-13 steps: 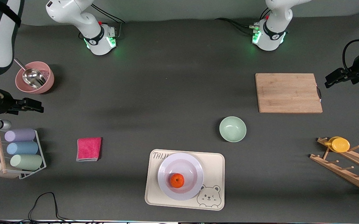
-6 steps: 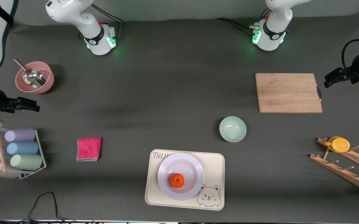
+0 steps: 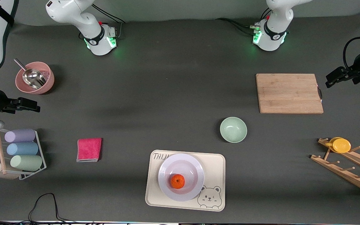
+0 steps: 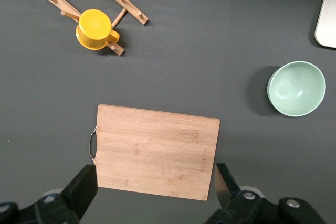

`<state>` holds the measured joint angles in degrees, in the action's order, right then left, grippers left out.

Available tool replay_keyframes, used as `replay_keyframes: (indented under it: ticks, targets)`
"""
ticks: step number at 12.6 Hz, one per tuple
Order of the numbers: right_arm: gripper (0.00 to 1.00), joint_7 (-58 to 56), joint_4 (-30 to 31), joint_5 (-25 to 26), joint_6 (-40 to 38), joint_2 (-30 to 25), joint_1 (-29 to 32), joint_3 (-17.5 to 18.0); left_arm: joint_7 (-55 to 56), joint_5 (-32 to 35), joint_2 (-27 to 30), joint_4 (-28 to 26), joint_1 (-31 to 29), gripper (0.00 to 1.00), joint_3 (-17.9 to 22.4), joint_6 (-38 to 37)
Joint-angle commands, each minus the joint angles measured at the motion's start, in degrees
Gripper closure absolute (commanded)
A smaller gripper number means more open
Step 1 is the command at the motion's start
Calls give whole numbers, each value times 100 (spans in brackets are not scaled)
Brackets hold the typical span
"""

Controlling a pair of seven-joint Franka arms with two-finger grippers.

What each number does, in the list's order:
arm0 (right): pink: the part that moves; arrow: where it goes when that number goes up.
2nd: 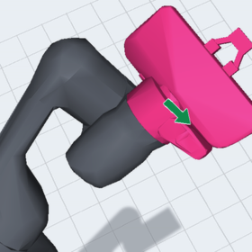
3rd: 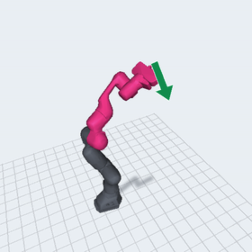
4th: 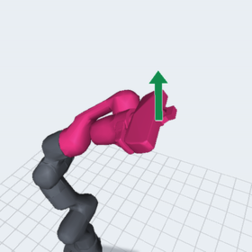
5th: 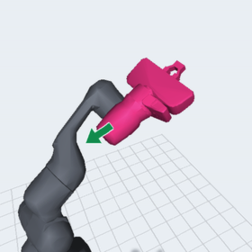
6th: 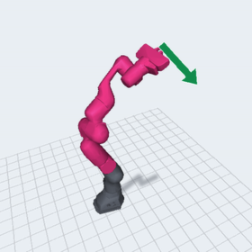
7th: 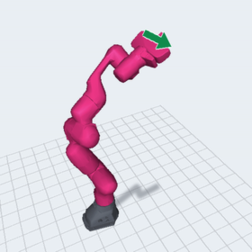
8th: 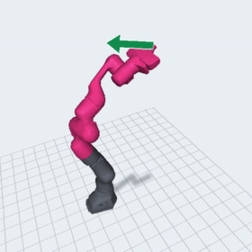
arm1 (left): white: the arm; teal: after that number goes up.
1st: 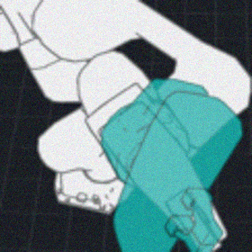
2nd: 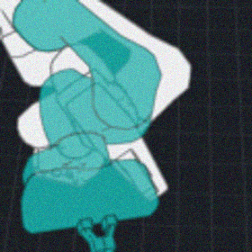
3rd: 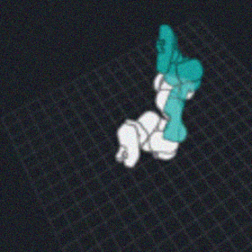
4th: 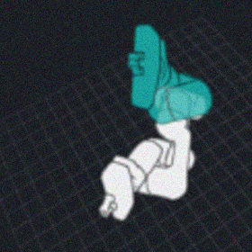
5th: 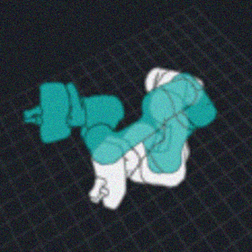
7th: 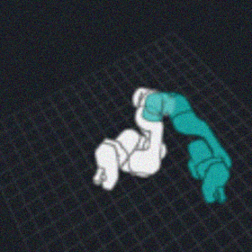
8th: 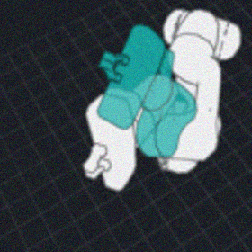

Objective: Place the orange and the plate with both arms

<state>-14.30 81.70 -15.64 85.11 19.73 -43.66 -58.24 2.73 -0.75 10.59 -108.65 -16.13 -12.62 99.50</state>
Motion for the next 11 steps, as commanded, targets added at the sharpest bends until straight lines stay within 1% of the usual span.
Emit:
replay_keyframes:
  ticks: [1, 2, 3, 4, 5, 6, 7, 9, 11]
  targets:
    - [0, 147, -66, 42, -258, -458, 1108, 1184, 0, 49, 92, 194, 57, 0, 41, -333]
    - [0, 347, 4, 443, -241, -757, 1758, 2010, 0, 48, 49, 300, 74, 0, 32, -439]
    - [0, 471, 100, 700, -223, -942, 2460, 2915, -61, 57, 31, 353, 75, 0, 23, -449]
    - [0, 568, 275, 815, -180, -1110, 3355, 3933, -88, 22, -4, 380, 66, 0, 32, -440]
    - [0, 674, 520, 1043, -66, -1364, 4295, 5005, -106, -21, -66, 467, 66, 0, 32, -457]
    - [0, 840, 958, 1141, 196, -1688, 4948, 5834, -97, -31, -136, 555, 75, 0, 32, -466]
    - [0, 1007, 1458, 1142, 555, -2005, 5050, 5998, -106, -31, -154, 608, 83, 0, 23, -475]
    - [0, 1140, 2295, 1142, 1146, -2568, 4894, 5992, -141, -39, -189, 617, 101, 0, 23, -502]
    - [0, 1237, 2552, 1142, 1201, -2789, 4701, 5948, -132, -31, -189, 626, 136, 0, -21, -502]
